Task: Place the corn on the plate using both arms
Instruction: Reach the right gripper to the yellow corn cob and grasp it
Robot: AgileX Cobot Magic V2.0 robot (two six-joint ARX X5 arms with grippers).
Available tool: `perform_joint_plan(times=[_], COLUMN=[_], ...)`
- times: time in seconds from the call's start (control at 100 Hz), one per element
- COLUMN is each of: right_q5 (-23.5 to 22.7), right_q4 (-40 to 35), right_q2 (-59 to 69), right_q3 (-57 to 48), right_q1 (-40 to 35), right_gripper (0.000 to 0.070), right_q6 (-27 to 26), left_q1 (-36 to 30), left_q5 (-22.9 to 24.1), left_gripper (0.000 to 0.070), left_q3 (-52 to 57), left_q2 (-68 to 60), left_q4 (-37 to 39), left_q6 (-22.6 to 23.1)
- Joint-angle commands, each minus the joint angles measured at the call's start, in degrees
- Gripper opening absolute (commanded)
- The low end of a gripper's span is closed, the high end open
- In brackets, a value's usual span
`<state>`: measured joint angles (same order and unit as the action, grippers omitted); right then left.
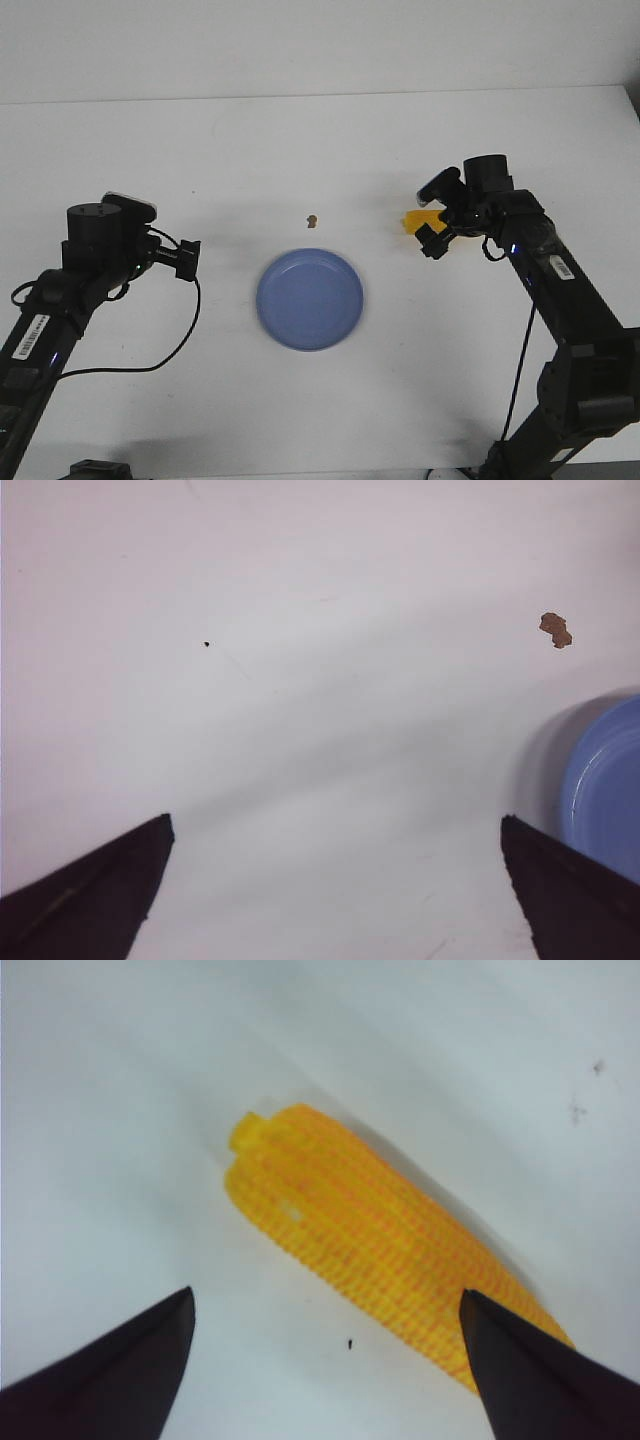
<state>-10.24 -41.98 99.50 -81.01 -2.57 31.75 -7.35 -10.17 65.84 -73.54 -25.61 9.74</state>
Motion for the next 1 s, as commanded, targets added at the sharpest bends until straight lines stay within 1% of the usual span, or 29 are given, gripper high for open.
perform_joint_plan(times=[0.0,0.06,0.3,0.54,0.6,0.63,0.66,0.67,0.72,0.75,0.77,0.79,0.99], right_q5=[0.48,1.49,1.44,1.07,0.92,0.46,-0.15,-0.26,-0.66,-0.74,-0.74,-0.76,-2.82], right_q4=[1.46,2.93,7.21,7.85,7.23,7.19,7.15,7.15,6.88,6.43,6.19,5.92,4.26], right_q2=[2.08,2.93,6.71,10.4,10.49,10.49,10.49,10.49,10.32,10.12,10.08,10.05,8.68], right_q3=[-1.51,-1.51,-1.55,-1.57,-1.57,-1.57,-1.57,-1.57,-1.57,-1.57,-1.57,-1.57,-1.6], right_q1=[0.02,0.22,1.38,3.74,4.2,4.37,4.55,4.55,4.57,4.57,4.57,4.57,4.42], right_gripper=[0.0558,0.0561,0.0567,0.0559,0.0486,0.0424,0.0335,0.0321,0.0197,0.0142,0.0117,0.0104,0.0104], right_q6=[1.14,1.4,1.77,0.98,0.66,0.52,0.37,0.37,0.07,-0.09,-0.17,-0.28,-2.71], left_q1=[0.0,0.0,0.0,0.0,0.0,0.0,0.0,0.0,0.0,0.0,0.0,0.0,0.0], left_q5=[0.07,0.07,0.07,0.07,0.07,0.07,0.07,0.07,0.09,0.09,0.07,0.07,0.09], left_gripper=[0.07,0.07,0.07,0.07,0.07,0.07,0.07,0.07,0.07,0.07,0.07,0.07,0.07], left_q3=[0.85,0.85,0.85,0.85,0.85,0.85,0.85,0.85,0.85,0.85,0.85,0.85,0.85], left_q2=[-0.52,-0.52,-0.52,-0.52,-0.52,-0.52,-0.52,-0.52,-0.52,-0.52,-0.52,-0.52,-0.52], left_q4=[0.48,0.42,0.37,0.22,0.15,0.15,0.15,0.15,0.15,0.15,0.15,0.15,0.09], left_q6=[-0.22,-0.2,-0.22,-0.22,-0.22,-0.22,-0.22,-0.22,-0.2,-0.2,-0.17,-0.17,-0.17])
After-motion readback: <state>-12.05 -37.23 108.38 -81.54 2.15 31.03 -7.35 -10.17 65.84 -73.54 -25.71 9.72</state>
